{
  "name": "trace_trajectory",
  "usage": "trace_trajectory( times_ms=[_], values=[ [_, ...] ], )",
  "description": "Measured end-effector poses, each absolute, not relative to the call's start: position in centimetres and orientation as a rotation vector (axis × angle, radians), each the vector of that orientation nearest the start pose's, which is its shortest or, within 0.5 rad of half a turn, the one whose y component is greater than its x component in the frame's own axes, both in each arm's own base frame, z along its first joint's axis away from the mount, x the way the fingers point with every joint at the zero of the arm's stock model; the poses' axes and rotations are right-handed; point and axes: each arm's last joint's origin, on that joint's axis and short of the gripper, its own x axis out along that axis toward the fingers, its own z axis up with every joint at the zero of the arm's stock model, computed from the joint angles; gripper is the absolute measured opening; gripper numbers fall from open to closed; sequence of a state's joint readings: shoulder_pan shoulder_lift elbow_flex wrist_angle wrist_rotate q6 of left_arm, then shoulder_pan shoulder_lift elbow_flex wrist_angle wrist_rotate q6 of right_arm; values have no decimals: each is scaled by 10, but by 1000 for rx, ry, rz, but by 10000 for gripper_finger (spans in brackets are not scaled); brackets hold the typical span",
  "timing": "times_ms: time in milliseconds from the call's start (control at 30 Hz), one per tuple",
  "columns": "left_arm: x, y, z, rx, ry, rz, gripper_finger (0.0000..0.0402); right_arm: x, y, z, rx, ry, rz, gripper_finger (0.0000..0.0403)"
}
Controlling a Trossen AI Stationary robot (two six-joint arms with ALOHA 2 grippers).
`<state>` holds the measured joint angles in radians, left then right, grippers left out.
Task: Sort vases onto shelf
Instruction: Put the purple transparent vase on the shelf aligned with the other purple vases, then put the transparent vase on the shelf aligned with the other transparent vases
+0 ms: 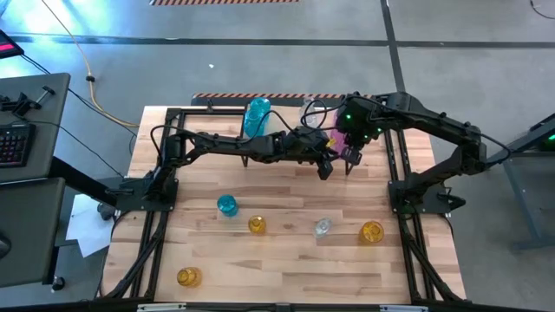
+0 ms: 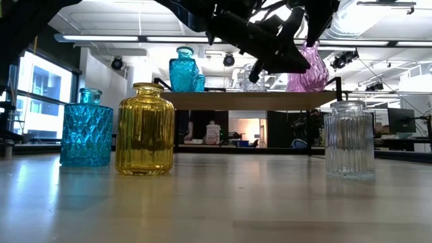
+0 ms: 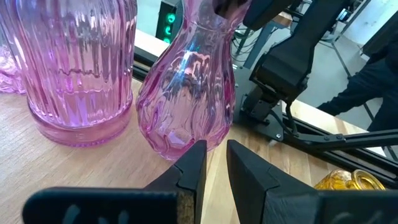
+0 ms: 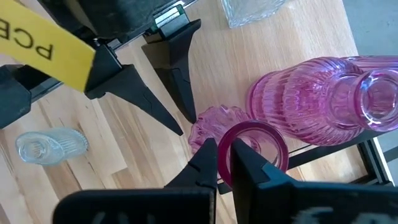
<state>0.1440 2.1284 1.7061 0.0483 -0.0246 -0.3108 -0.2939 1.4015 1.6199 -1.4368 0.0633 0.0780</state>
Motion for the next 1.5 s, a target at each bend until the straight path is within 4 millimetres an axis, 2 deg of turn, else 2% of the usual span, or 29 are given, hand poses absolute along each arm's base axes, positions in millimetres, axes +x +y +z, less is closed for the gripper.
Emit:
trace_trajectory(
  times_ms=[367,700,1100,1233,1500],
  values=[
    [492,72,245,-329,363,233,58,223,-69,385,203,1223,-360,3],
    [491,73,245,-347,360,245,58,223,-70,385,213,1216,-400,74],
    [491,73,245,-356,360,242,58,220,-69,385,216,1240,-407,80],
    [491,73,245,-356,360,242,58,216,-69,398,203,1208,-436,80],
    [491,72,245,-358,362,237,58,202,-66,447,187,1027,-479,80]
  ],
)
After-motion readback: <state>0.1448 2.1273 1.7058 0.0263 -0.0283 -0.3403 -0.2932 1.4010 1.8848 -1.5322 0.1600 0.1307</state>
